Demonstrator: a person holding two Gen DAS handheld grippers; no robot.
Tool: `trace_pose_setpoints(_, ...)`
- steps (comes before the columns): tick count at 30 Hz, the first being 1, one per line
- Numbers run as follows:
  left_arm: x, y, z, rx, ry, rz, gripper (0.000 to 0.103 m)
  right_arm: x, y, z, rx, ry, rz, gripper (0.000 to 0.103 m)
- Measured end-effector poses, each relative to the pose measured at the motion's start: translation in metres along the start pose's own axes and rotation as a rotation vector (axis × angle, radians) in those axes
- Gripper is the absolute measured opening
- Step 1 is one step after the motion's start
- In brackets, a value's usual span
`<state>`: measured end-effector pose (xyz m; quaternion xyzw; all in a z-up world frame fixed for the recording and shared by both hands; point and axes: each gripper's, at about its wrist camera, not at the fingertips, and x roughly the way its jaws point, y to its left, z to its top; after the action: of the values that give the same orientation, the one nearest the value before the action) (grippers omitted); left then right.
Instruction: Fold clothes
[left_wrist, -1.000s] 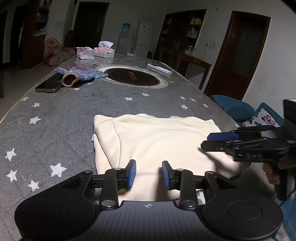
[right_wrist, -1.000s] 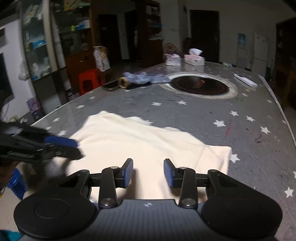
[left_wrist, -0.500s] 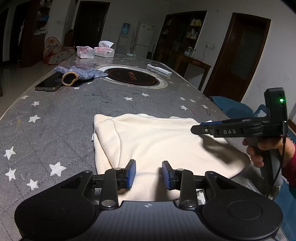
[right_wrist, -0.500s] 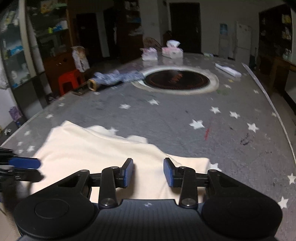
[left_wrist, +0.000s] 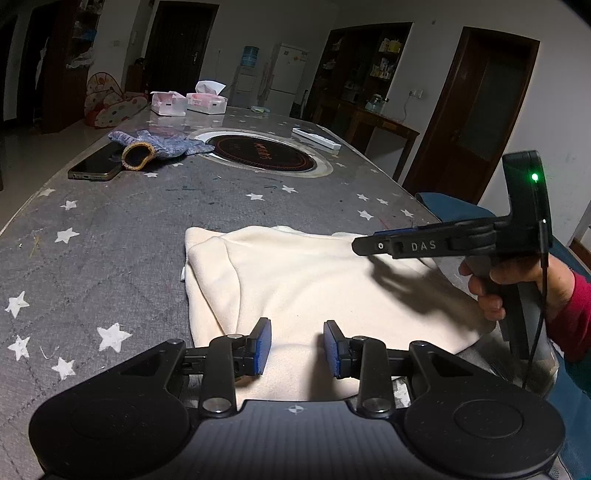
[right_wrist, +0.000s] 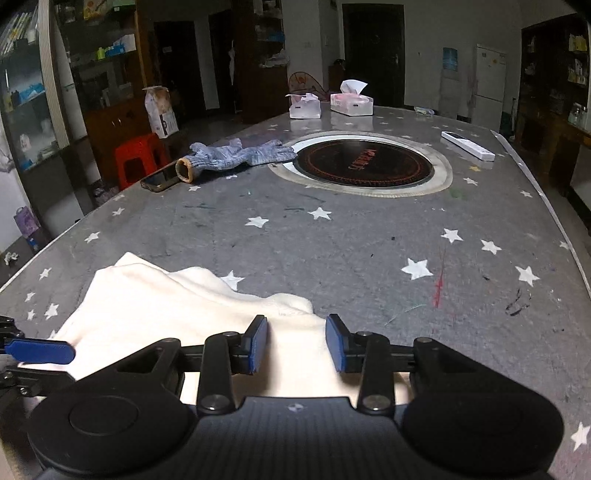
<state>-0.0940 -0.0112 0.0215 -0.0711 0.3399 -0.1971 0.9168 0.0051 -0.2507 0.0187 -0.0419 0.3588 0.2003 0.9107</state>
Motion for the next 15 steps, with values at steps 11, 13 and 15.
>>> trace_pose_setpoints(11,-0.001,0.000,0.000,-0.005,0.003,-0.004,0.035,-0.002,0.028,0.010,-0.070,-0.005,0.056,0.035)
trace_pose_setpoints(13,-0.001,0.001,0.001,-0.007,0.003,-0.006,0.035,0.004,0.035,0.009,-0.095,0.007,0.052,0.035)
trace_pose_setpoints(15,-0.001,0.001,0.000,-0.008,0.002,-0.008,0.035,0.012,0.042,0.008,-0.129,0.016,0.036,0.036)
